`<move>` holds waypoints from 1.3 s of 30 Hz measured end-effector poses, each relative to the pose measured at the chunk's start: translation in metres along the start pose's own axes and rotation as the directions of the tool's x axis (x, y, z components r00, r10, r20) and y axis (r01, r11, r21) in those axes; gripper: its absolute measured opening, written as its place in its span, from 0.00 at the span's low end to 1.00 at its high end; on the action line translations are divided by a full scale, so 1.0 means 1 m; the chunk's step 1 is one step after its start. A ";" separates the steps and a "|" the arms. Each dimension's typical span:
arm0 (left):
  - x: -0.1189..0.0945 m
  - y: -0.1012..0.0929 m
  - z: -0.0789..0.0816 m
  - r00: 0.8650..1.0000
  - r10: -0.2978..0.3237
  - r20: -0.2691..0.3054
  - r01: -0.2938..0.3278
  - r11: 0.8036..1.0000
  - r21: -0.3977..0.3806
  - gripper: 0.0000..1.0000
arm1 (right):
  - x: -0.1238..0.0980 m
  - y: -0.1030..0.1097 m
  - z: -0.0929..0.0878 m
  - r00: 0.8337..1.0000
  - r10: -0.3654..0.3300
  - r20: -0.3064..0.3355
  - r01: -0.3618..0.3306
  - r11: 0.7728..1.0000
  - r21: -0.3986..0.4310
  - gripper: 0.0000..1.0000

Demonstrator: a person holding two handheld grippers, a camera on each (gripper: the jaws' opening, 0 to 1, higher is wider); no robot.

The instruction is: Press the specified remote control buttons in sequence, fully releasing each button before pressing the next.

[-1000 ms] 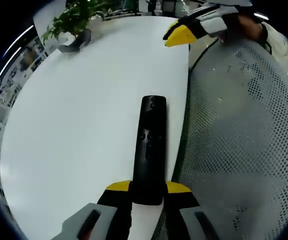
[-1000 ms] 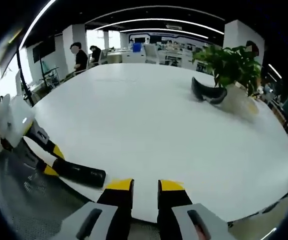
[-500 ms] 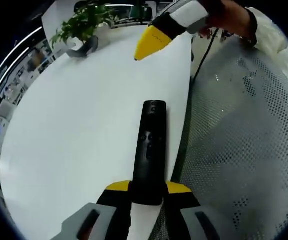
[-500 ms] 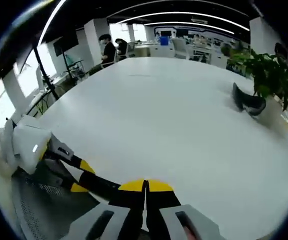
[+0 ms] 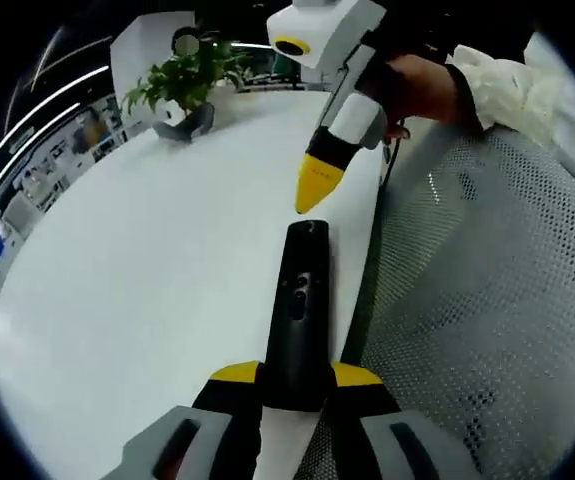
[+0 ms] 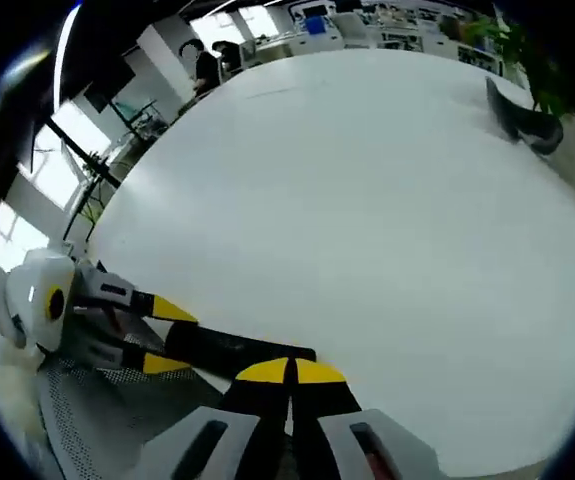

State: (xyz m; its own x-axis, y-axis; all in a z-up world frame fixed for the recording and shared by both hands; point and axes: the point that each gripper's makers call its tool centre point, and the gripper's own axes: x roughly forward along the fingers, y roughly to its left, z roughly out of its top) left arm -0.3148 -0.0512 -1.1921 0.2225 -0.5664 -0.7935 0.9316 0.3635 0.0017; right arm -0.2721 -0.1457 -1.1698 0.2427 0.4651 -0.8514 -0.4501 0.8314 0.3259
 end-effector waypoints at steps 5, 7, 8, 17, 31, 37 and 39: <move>0.001 0.000 0.001 1.000 0.004 0.004 -0.004 1.000 -0.012 0.25 | 0.003 0.000 -0.001 1.000 0.008 -0.008 -0.008 1.000 -0.005 0.00; 0.001 -0.001 0.002 1.000 0.005 0.007 -0.005 1.000 -0.012 0.25 | 0.005 0.000 -0.004 1.000 0.010 -0.022 -0.010 1.000 -0.005 0.00; 0.001 0.000 0.002 1.000 0.006 0.008 -0.006 1.000 -0.017 0.25 | 0.006 0.000 -0.005 1.000 0.011 -0.029 -0.011 1.000 -0.008 0.00; 0.002 -0.001 0.003 1.000 0.013 0.016 -0.012 1.000 -0.020 0.26 | 0.009 0.001 -0.014 0.997 -0.028 -0.070 0.023 0.997 -0.073 0.00; 0.002 -0.002 0.005 1.000 0.001 0.029 -0.001 1.000 0.003 0.24 | 0.010 -0.003 -0.010 0.998 0.043 -0.052 -0.040 0.998 0.048 0.00; 0.002 -0.003 0.004 1.000 -0.002 0.029 0.001 1.000 0.005 0.24 | 0.009 -0.002 -0.011 0.998 0.055 -0.038 -0.053 0.997 0.054 0.00; 0.002 -0.003 0.004 0.999 -0.002 0.033 0.002 1.000 0.004 0.24 | 0.009 -0.002 -0.010 0.997 0.080 -0.019 -0.077 0.992 0.100 0.00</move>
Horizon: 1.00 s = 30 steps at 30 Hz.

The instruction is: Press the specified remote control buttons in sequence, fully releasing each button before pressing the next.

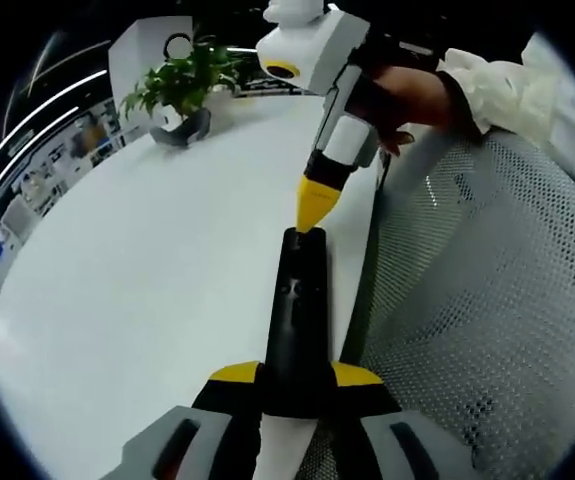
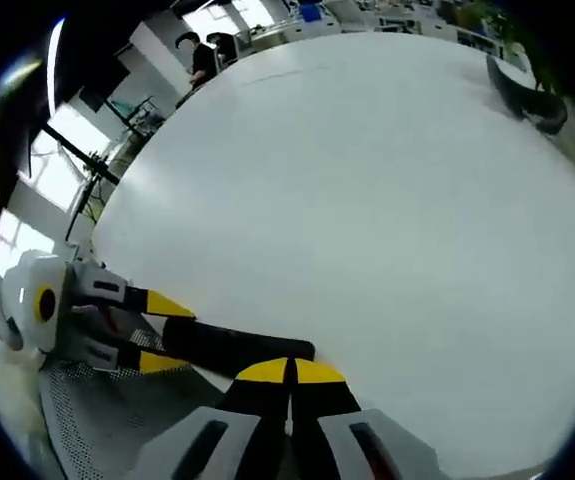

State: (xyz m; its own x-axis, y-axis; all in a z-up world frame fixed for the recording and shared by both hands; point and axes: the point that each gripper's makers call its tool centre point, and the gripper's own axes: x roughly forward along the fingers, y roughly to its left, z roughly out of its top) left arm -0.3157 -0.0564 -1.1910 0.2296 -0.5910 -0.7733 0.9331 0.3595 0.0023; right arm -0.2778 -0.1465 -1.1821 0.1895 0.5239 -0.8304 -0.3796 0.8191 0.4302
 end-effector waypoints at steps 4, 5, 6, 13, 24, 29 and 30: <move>0.000 0.000 0.000 1.000 -0.008 0.009 0.008 1.000 0.003 0.24 | 0.000 -0.001 0.000 1.000 0.016 -0.010 -0.015 0.999 0.034 0.00; 0.000 0.000 0.000 1.000 -0.009 0.011 0.009 1.000 0.007 0.24 | -0.001 0.001 0.000 1.000 0.014 -0.011 -0.013 0.999 0.040 0.00; 0.000 0.000 0.000 1.000 -0.010 0.012 0.010 1.000 0.008 0.24 | -0.001 0.002 0.000 1.000 0.009 -0.011 -0.009 0.999 0.037 0.00; 0.000 0.000 0.000 1.000 -0.015 0.020 0.015 1.000 0.014 0.24 | 0.008 0.019 -0.003 0.999 0.022 -0.042 -0.024 0.998 -0.050 0.00; 0.001 0.000 0.001 1.000 -0.015 0.022 0.015 1.000 0.013 0.24 | 0.005 0.015 -0.004 0.999 0.022 -0.043 -0.023 0.999 -0.024 0.00; 0.001 0.001 0.001 1.000 -0.015 0.022 0.015 1.000 0.011 0.24 | 0.005 0.014 -0.004 0.999 0.035 -0.036 -0.036 0.999 -0.018 0.00; 0.001 0.001 0.001 1.000 -0.015 0.023 0.015 1.000 0.010 0.24 | 0.005 0.014 -0.004 0.999 0.040 -0.034 -0.041 0.999 -0.010 0.00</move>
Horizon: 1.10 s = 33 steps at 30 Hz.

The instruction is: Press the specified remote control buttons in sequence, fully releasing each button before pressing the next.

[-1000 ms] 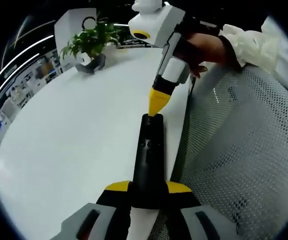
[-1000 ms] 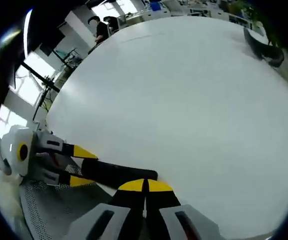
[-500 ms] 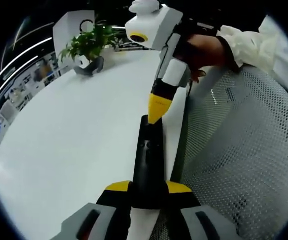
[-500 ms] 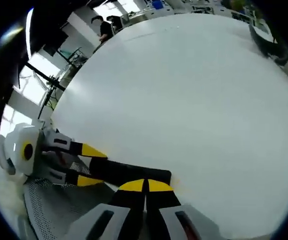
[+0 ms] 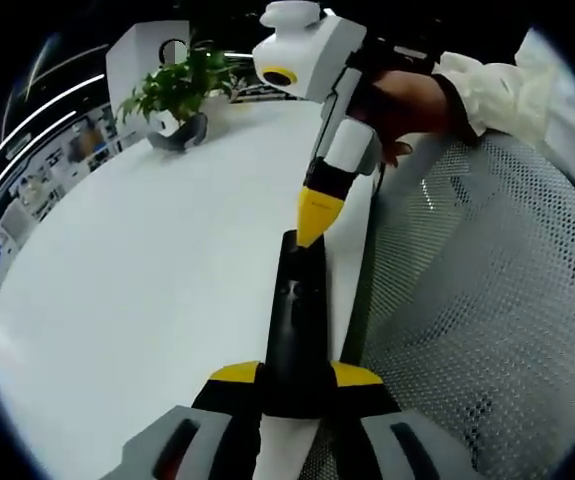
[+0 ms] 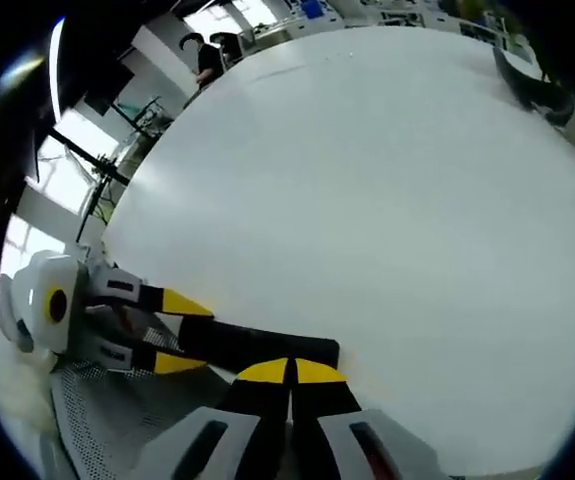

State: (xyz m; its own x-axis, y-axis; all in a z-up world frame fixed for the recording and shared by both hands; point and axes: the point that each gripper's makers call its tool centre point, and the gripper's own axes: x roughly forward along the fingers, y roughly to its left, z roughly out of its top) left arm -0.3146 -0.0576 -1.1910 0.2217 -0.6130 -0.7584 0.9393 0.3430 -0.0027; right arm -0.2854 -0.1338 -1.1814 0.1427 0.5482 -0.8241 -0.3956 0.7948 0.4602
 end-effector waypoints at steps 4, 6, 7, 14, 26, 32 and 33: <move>0.000 0.000 0.001 1.000 0.001 0.004 -0.001 1.000 -0.001 0.24 | 0.000 0.000 0.000 1.000 0.015 0.000 -0.015 1.000 0.021 0.00; 0.000 0.000 0.001 1.000 0.000 0.006 0.000 1.000 0.001 0.24 | 0.000 0.002 0.000 1.000 0.016 -0.002 -0.016 1.000 0.017 0.00; 0.000 0.000 0.001 1.000 -0.001 0.007 0.001 1.000 -0.001 0.24 | 0.000 0.001 0.000 1.000 0.014 -0.001 -0.014 1.000 0.017 0.00; 0.000 0.000 0.001 1.000 -0.001 0.008 0.001 1.000 -0.001 0.24 | 0.001 0.001 0.001 1.000 0.025 0.015 -0.026 0.999 0.044 0.00; 0.001 0.000 0.001 1.000 0.001 0.007 -0.001 1.000 -0.001 0.24 | 0.000 0.001 0.001 1.000 0.011 0.006 -0.011 1.000 0.016 0.00; 0.001 0.000 0.001 1.000 0.002 0.008 -0.002 1.000 -0.002 0.24 | 0.001 0.001 0.003 1.000 0.001 0.008 -0.001 1.000 -0.001 0.00; 0.001 0.000 0.001 1.000 0.002 0.008 -0.002 1.000 -0.003 0.24 | 0.001 0.003 0.004 1.000 0.001 0.013 -0.001 1.000 -0.016 0.00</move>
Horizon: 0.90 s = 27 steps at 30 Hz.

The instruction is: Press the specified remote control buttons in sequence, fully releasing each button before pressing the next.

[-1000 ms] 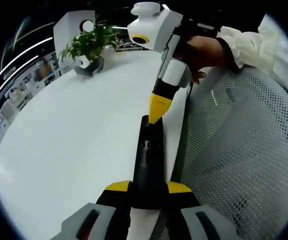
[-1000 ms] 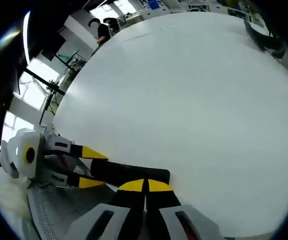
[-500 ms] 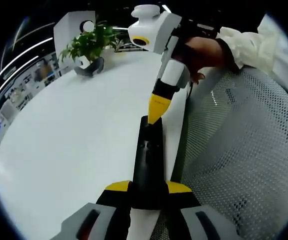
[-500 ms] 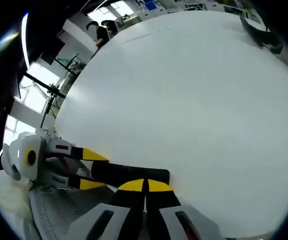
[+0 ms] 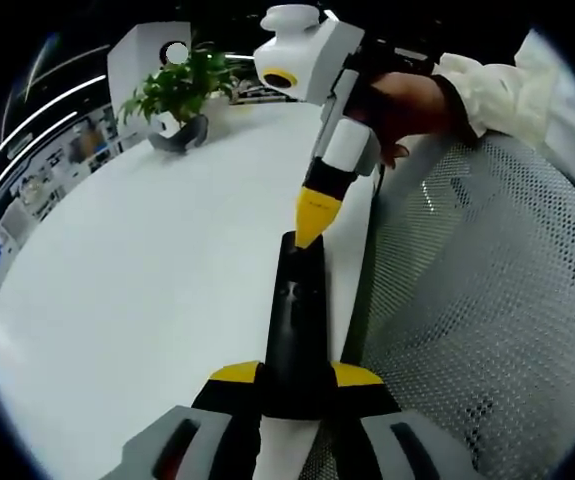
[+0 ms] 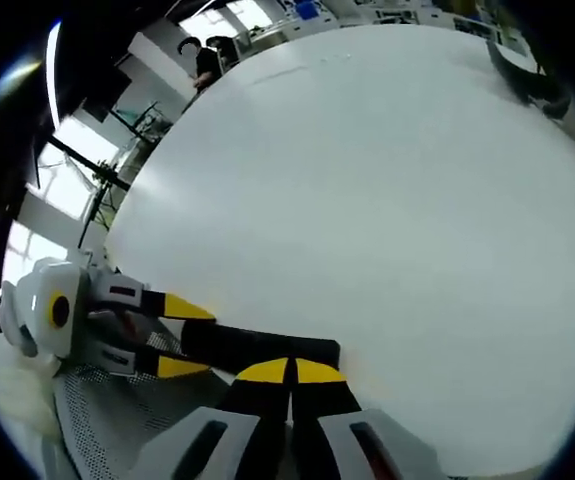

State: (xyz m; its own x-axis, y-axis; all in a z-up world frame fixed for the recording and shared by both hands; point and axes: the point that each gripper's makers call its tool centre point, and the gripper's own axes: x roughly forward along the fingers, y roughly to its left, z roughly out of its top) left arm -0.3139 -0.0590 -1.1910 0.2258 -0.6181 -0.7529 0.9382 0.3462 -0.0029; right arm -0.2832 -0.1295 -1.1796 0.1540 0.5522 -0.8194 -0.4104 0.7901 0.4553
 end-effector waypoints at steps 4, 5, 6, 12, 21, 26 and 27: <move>0.000 0.000 0.000 1.000 0.001 0.001 -0.001 1.000 -0.001 0.24 | 0.001 0.007 0.003 1.000 0.008 0.016 -0.008 0.999 -0.045 0.00; 0.000 0.000 0.000 1.000 0.001 0.001 -0.001 1.000 -0.001 0.24 | 0.002 0.008 0.002 1.000 0.009 0.014 -0.008 0.999 -0.048 0.00; 0.000 0.000 0.000 1.000 0.001 0.001 -0.001 1.000 -0.001 0.24 | 0.004 0.007 -0.001 1.000 0.008 -0.008 -0.008 0.999 -0.052 0.00; 0.000 0.000 0.000 1.000 0.002 0.002 -0.002 1.000 -0.003 0.24 | 0.004 0.004 -0.002 1.000 0.012 -0.008 -0.013 0.999 -0.042 0.00; 0.000 0.000 0.001 1.000 0.000 0.006 0.000 1.000 -0.003 0.24 | 0.004 0.004 -0.002 1.000 0.021 -0.012 -0.021 0.999 -0.028 0.00; 0.000 0.000 0.001 1.000 0.001 0.008 -0.001 1.000 -0.003 0.24 | 0.004 0.004 -0.002 1.000 0.026 -0.009 -0.026 0.999 -0.019 0.00; 0.000 0.000 0.001 1.000 0.001 0.009 -0.001 1.000 -0.002 0.24 | 0.005 0.004 -0.002 1.000 0.026 -0.008 -0.027 1.000 -0.016 0.00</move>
State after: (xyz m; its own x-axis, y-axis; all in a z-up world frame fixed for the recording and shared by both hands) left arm -0.3134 -0.0595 -1.1907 0.2286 -0.6241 -0.7472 0.9374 0.3482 -0.0040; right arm -0.2861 -0.1241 -1.1821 0.1363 0.5708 -0.8097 -0.4285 0.7709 0.4713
